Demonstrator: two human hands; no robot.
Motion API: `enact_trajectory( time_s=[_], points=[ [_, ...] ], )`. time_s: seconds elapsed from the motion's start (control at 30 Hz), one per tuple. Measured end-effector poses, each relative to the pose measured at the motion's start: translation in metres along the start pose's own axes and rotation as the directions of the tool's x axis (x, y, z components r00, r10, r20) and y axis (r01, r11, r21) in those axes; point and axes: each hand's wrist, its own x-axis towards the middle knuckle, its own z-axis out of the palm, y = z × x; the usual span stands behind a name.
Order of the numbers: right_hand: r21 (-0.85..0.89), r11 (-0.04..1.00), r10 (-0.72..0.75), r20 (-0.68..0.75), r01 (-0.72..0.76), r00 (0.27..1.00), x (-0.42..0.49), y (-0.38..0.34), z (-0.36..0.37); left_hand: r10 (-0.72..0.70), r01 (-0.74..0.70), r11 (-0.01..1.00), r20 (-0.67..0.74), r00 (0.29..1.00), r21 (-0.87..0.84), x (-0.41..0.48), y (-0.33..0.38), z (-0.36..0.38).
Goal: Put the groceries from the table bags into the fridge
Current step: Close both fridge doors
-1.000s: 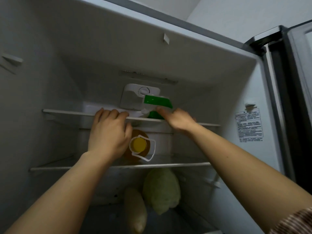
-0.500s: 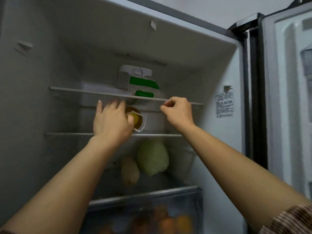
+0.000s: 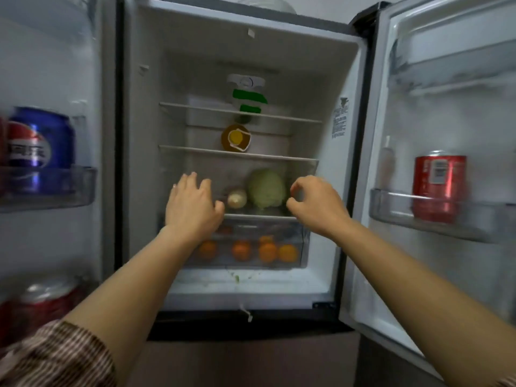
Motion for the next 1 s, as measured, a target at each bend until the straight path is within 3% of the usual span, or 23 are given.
enact_trajectory(
  time_s=[0.17,0.43,0.73,1.0],
  points=[
    [-0.265,0.963,-0.037,0.083,0.058,0.996,-0.069,0.004,-0.042,-0.117,0.101,0.98,0.086,0.989,0.169,-0.075,-0.005,-0.042],
    [-0.467,0.883,0.042,-0.012,-0.042,0.999,-0.115,0.035,-0.098,-0.139,0.129,0.919,0.0,0.99,0.372,-0.132,-0.04,-0.107],
    [-0.498,0.836,0.189,-0.133,-0.231,0.973,-0.133,0.055,-0.115,-0.205,0.203,0.839,-0.053,0.977,0.504,-0.151,-0.082,-0.159],
    [-0.619,0.765,0.212,-0.019,-0.178,0.977,-0.141,0.059,-0.118,-0.184,0.234,0.842,-0.149,0.972,0.486,-0.123,-0.091,-0.179]
  ],
)
